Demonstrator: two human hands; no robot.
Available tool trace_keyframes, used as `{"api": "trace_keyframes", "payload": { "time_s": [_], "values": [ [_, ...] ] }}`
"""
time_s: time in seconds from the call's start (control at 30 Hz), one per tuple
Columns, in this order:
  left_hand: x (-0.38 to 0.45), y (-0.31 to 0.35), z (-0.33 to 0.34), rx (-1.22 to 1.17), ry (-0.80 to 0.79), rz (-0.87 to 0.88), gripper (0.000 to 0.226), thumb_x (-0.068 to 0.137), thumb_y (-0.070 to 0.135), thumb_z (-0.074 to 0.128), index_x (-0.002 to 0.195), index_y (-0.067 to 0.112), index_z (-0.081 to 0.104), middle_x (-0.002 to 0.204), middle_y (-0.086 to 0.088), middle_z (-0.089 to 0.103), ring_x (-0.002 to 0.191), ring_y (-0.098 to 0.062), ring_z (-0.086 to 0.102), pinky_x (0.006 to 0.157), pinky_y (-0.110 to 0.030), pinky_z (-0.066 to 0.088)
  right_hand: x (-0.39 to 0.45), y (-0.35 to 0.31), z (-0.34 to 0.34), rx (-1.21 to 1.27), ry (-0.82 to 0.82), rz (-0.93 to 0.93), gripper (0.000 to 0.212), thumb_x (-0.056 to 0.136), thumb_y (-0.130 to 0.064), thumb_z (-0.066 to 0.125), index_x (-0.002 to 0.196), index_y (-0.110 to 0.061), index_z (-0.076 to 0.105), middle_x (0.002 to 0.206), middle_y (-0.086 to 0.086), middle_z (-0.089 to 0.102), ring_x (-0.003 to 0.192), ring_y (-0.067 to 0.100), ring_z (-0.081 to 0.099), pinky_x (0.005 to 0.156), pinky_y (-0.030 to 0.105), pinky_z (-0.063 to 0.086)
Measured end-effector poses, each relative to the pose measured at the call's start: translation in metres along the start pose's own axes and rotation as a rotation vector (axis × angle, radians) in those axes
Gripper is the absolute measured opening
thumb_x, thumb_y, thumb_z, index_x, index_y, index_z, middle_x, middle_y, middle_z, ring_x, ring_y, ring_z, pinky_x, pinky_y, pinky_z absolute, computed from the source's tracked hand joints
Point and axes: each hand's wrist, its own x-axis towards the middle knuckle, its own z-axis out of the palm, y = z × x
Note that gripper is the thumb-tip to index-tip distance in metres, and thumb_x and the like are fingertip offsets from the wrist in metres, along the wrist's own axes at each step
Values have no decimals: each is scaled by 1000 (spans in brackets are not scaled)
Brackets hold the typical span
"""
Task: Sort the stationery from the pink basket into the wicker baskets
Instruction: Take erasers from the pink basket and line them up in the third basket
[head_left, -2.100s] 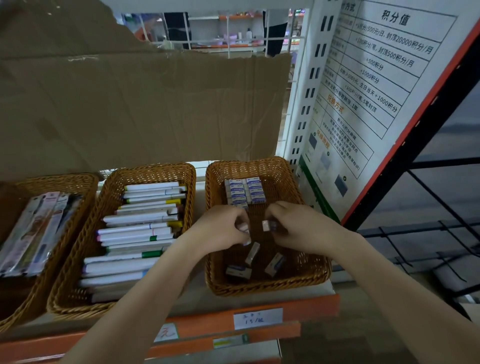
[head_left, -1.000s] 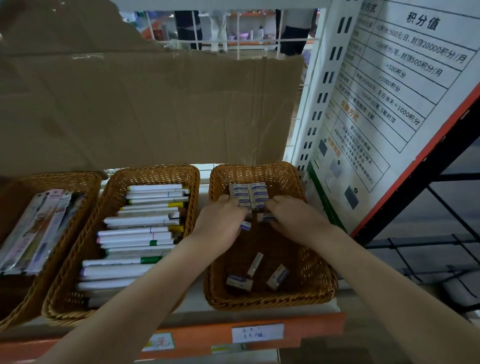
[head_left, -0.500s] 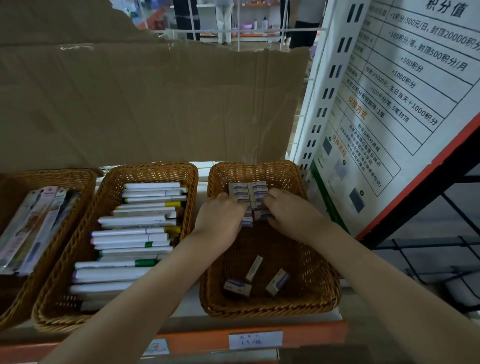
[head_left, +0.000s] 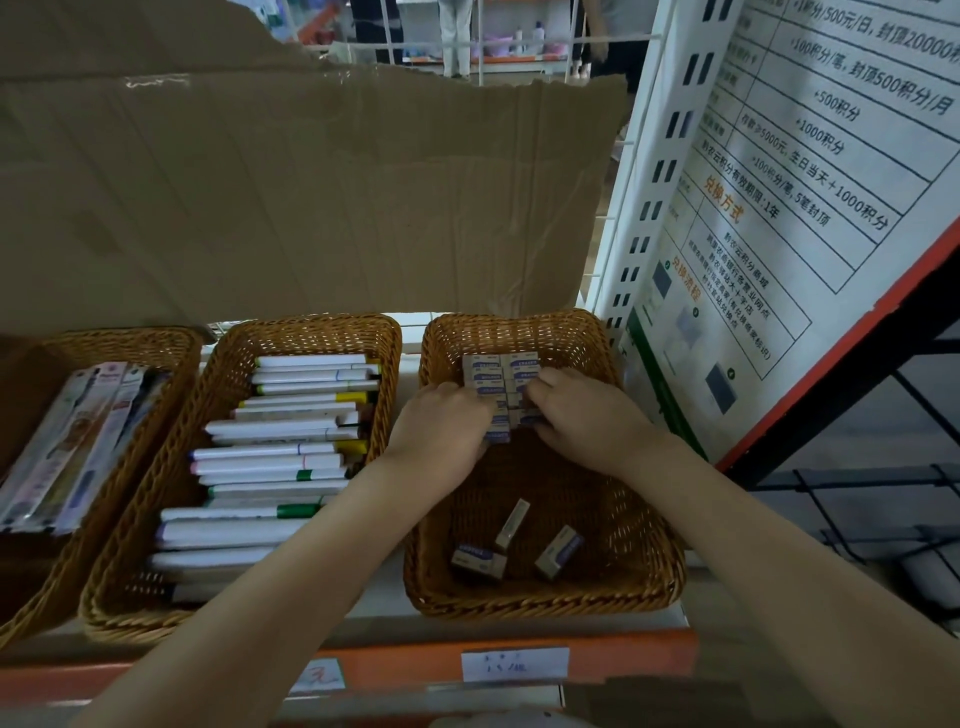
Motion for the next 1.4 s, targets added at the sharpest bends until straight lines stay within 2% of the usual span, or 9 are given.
{"api": "trace_keyframes", "payload": {
  "time_s": [0.2, 0.4, 0.73, 0.87, 0.97, 1.03, 1.13, 1.23, 1.4],
  "values": [
    [-36, -2, -19, -211, -265, 143, 25, 91, 36, 57, 114, 26, 58, 113, 8, 54, 109, -11, 46, 88, -27, 42, -29, -12, -6, 182, -128, -116, 36, 91, -23, 57, 126, -17, 52, 128, -2, 48, 123, 14, 37, 100, 27, 36],
    [-58, 9, -26, -91, -472, 256, 32, 91, 35, 55, 121, 25, 56, 116, 5, 55, 110, -14, 48, 93, -33, 44, -43, -28, 1, 296, -245, -196, 30, 88, -14, 59, 118, -17, 59, 116, -1, 51, 111, 12, 38, 94, 28, 36],
    [-56, 22, -14, -165, -451, 245, 29, 92, 25, 56, 120, 16, 55, 112, -3, 55, 101, -21, 55, 86, -36, 49, -54, -27, 1, 233, -201, -110, 19, 93, -21, 56, 111, -14, 58, 111, 2, 55, 107, 16, 48, 86, 30, 40],
    [-57, 17, -16, -274, -398, 223, 29, 89, 30, 58, 118, 24, 59, 106, 2, 53, 94, -15, 53, 80, -28, 46, -62, -21, -7, 331, -126, -51, 17, 93, -24, 57, 108, -17, 60, 105, -4, 57, 96, 8, 53, 77, 17, 39],
    [-60, 7, -19, -439, -281, 166, 21, 84, 34, 65, 102, 31, 56, 97, 12, 51, 82, -2, 49, 66, -14, 37, -69, -16, -14, 453, -47, 8, 8, 91, -26, 61, 99, -24, 59, 93, -16, 55, 82, -7, 50, 72, 7, 37],
    [-63, 2, -21, -577, -211, 86, 23, 80, 38, 69, 91, 34, 49, 89, 16, 55, 76, 1, 51, 59, -13, 38, -73, -14, -17, 550, -28, 59, 7, 89, -28, 63, 95, -31, 59, 91, -20, 57, 84, -11, 51, 74, 6, 39],
    [-66, 0, -22, -827, -141, -42, 21, 81, 37, 70, 88, 37, 51, 85, 15, 63, 79, 2, 59, 67, -19, 50, -79, -13, -19, 738, -13, 127, 11, 87, -26, 66, 91, -34, 60, 89, -15, 64, 83, -7, 59, 71, 9, 46],
    [-67, 1, -23, -960, -51, -100, 16, 84, 30, 69, 90, 40, 58, 86, 19, 63, 82, 5, 59, 68, -13, 48, -83, -17, -19, 978, 20, 156, 12, 86, -19, 67, 94, -28, 64, 84, -9, 68, 76, 4, 66, 66, 17, 52],
    [-66, 6, -19, -1359, 32, -304, 4, 87, 16, 65, 88, 19, 67, 77, 10, 70, 70, -3, 67, 60, -11, 50, -88, -21, -17, 1160, 92, 181, 10, 88, -13, 64, 97, -18, 65, 89, -3, 69, 76, 14, 69, 64, 21, 54]
  ]
}}
